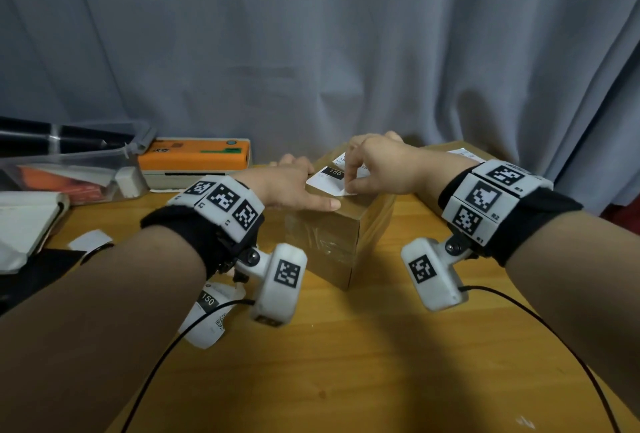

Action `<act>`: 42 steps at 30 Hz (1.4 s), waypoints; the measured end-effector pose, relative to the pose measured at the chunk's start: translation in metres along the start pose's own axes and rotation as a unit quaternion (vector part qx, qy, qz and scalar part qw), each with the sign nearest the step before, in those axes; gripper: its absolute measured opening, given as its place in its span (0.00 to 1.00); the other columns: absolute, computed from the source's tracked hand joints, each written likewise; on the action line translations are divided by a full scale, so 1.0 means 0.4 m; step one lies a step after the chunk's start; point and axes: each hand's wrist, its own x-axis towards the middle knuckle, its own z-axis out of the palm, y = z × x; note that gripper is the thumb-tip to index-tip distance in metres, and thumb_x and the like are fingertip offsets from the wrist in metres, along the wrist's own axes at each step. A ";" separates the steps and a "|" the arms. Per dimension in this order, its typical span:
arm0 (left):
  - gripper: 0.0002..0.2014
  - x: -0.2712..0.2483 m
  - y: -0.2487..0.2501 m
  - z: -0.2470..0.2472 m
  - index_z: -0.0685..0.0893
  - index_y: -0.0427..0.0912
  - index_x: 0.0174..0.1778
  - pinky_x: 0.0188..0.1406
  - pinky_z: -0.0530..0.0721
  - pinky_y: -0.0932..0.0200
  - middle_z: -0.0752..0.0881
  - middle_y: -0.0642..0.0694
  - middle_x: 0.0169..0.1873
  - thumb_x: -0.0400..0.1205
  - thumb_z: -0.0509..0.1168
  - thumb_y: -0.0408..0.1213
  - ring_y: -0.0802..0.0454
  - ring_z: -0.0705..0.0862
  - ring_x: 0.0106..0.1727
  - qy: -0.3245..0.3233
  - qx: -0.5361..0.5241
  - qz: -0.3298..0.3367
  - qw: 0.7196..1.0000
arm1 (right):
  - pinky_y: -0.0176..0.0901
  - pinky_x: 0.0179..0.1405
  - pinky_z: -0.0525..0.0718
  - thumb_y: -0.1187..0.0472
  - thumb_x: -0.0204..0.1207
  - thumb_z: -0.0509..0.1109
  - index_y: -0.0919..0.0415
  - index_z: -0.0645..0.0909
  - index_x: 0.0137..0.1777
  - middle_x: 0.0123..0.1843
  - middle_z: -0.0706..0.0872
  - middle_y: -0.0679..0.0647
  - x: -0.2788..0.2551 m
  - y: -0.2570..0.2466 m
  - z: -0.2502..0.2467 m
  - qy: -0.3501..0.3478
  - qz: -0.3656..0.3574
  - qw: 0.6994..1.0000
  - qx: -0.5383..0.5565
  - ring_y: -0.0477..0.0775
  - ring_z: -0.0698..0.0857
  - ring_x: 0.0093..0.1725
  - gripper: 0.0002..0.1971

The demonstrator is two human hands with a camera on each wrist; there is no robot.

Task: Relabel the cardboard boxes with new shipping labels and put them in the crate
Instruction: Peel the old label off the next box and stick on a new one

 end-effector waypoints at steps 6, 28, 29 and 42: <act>0.48 0.006 0.002 -0.011 0.56 0.47 0.80 0.75 0.68 0.44 0.62 0.43 0.76 0.70 0.64 0.69 0.42 0.65 0.76 -0.020 0.032 -0.004 0.999 | 0.44 0.56 0.58 0.53 0.73 0.72 0.53 0.87 0.43 0.48 0.74 0.45 0.009 0.007 0.003 0.027 0.017 0.999 0.007 0.50 0.74 0.61 0.05; 0.48 0.004 0.005 -0.006 0.54 0.47 0.81 0.75 0.67 0.45 0.60 0.43 0.76 0.71 0.62 0.69 0.42 0.65 0.77 -0.026 0.029 -0.002 0.999 | 0.45 0.58 0.57 0.55 0.74 0.69 0.56 0.86 0.44 0.55 0.80 0.52 0.010 0.021 0.005 0.103 0.070 0.991 0.044 0.53 0.75 0.61 0.06; 0.47 0.004 0.006 -0.005 0.53 0.47 0.81 0.75 0.67 0.45 0.60 0.43 0.76 0.71 0.62 0.68 0.42 0.64 0.77 -0.026 0.028 0.000 0.999 | 0.45 0.58 0.57 0.55 0.74 0.69 0.56 0.86 0.44 0.55 0.80 0.52 0.010 0.023 0.004 0.102 0.074 0.991 0.046 0.53 0.75 0.61 0.07; 0.21 0.029 -0.018 0.015 0.72 0.43 0.65 0.51 0.73 0.59 0.72 0.44 0.63 0.81 0.64 0.51 0.50 0.75 0.56 0.076 -0.141 0.040 0.986 | 0.44 0.56 0.80 0.62 0.78 0.67 0.57 0.82 0.61 0.52 0.86 0.54 -0.021 -0.002 0.028 0.030 0.058 0.965 0.255 0.53 0.84 0.52 0.13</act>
